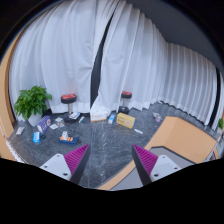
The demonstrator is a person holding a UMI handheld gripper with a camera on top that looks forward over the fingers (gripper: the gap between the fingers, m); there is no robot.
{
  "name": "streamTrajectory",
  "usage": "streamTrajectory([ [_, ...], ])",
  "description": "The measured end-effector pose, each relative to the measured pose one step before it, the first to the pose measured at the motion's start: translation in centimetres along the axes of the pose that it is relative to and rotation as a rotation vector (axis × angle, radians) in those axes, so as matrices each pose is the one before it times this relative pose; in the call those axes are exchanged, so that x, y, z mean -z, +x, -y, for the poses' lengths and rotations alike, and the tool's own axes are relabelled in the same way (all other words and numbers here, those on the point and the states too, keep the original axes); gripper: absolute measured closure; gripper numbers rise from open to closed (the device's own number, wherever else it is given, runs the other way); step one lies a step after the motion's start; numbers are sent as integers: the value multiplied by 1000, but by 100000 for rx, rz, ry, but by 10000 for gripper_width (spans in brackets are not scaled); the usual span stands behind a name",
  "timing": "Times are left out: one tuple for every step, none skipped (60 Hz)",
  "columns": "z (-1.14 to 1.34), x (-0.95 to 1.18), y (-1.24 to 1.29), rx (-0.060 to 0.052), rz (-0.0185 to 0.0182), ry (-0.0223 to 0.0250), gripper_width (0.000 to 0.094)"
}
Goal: Unplug charger
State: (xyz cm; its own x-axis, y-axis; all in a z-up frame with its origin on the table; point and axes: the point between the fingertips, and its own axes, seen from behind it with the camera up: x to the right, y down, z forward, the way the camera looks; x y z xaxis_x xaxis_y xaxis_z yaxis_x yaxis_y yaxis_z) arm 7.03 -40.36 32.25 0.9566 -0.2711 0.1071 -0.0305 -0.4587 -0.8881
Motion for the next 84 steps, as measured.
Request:
streamTrajectory([
  [-135,-36,-3,-109,-21,-364,81],
  [-165,-101,-7,-112,-87,-413,83],
  [-200,-172,-6,-111,-159,-520,82],
  [-234,-224,-29,-100,-179,-565,82],
  [-290,-286,-59,-10,-229,-620,82],
  [-279,-293,-63,32,-254,-660,83],
  [-312,-311,-63,55,-239,-622,84],
  [-343,-315,-36,77,-298,-600,85],
  [-394,-323,-48,102,-344,-640,83],
  [-441,-28,3,196,-432,-569,85],
  [-488,-470,-150,170,-434,-718,85],
  [-503,-420,-153,186,-319,-749,86],
  [-528,-371,-165,236,-232,-663,85],
  [-548,-375,-208,208,-164,-636,86],
  [-547,-385,-228,229,-125,-673,87],
  [-628,-462,-249,154,-158,-767,86],
  [-681,-480,-255,145,-136,-916,86],
  [-754,-457,-304,144,-118,-1008,85],
  [-787,-467,-306,186,-36,-999,84],
  [-774,-468,-376,203,-8,-899,85],
  [-749,-501,-413,167,-18,-823,86],
  [-757,-522,-449,145,-83,-814,85],
  [-808,-541,-480,213,-7,-853,85],
  [-761,-526,-567,403,177,-872,87],
  [-762,-528,-670,534,418,-846,89],
  [-704,-558,-711,517,451,-731,90],
  [-640,-555,-743,422,410,-555,87],
  [-584,-603,-774,339,415,-464,87],
  [-553,-586,-839,281,493,-482,83],
  [-524,-599,-911,248,668,-557,84],
  [-461,-610,-997,241,855,-549,86],
  [-378,-635,-1048,103,915,-464,85],
  [-315,-645,-1063,-83,885,-345,85],
  [-258,-625,-1062,-296,840,-365,87],
  [-222,-683,-1079,-427,841,-382,86],
  [-198,-672,-1086,-428,906,-523,85],
  [-105,-658,-1109,-440,992,-483,84],
  [-16,-656,-1114,-407,1031,-276,78],
  [148,-668,-1127,-518,1079,123,79],
  [286,-665,-1118,-559,1165,587,83],
  [244,-766,-1101,-618,1064,1132,83],
  [433,-743,-1029,-370,846,949,83],
  [452,-760,-931,-205,707,894,83],
  [572,-706,-951,-89,593,613,82],
  [389,-844,-907,-102,711,1230,80],
  [577,-781,-831,2,534,1064,82],
  [597,-784,-752,42,374,1011,82],
  [578,-789,-758,-3,239,861,82],
  [578,-791,-693,-5,211,635,83],
  [572,-797,-642,-35,259,547,83],
  [592,-766,-611,1,352,507,83],
  [599,-777,-566,-95,342,674,83],
  [637,-781,-509,-166,242,854,84],
  [656,-802,-446,-231,85,889,86],
  [599,-801,-398,-240,-37,793,86],
  [575,-844,-375,-152,2,660,87],
  [568,-812,-339,-62,28,633,88],
  [573,-866,-300,53,58,500,89],
  [529,-805,-246,64,-35,610,92],
  [475,-825,-168,33,-140,555,93],
  [432,-792,-137,24,-212,421,97],
  [400,-767,-131,-60,-206,399,106],
  [387,-757,-106,-129,-266,388,113],
  [360,-735,-85,-50,-295,457,122],
  [346,-723,-61,-95,-266,566,132],
  [305,-671,-52,-100,-256,494,148],
  [240,-638,11,-148,-433,211,171],
  [165,-590,58,-104,-526,157,200],
  [150,-532,93,-153,-647,141,237],
  [66,-645,402,-173,-142,792,278],
  [119,-407,-89,-284,-662,168,329],
  [109,-353,-74,-145,-570,-358,366],
  [-19,-358,12,-100,-409,-147,403],
  [-40,-355,4,56,-244,-180,446],
  [-69,-311,-1,77,-192,-229,491],
  [-77,-278,57,40,-263,-236,564],
  [-79,-245,106,93,-497,-206,638],
  [15,-137,-311,-301,1113,136,693],
  [184,-90,-236,-331,836,791,738],
  [-68,-11,-2,136,-138,-212,740],
  [-50,-9,-15,606,219,62,752],
  [-28,15,-89,1048,-11,-279,766],
  [-7,10,-69,1177,-67,-150,782],
  [61,21,-27,1027,-153,132,791],
])
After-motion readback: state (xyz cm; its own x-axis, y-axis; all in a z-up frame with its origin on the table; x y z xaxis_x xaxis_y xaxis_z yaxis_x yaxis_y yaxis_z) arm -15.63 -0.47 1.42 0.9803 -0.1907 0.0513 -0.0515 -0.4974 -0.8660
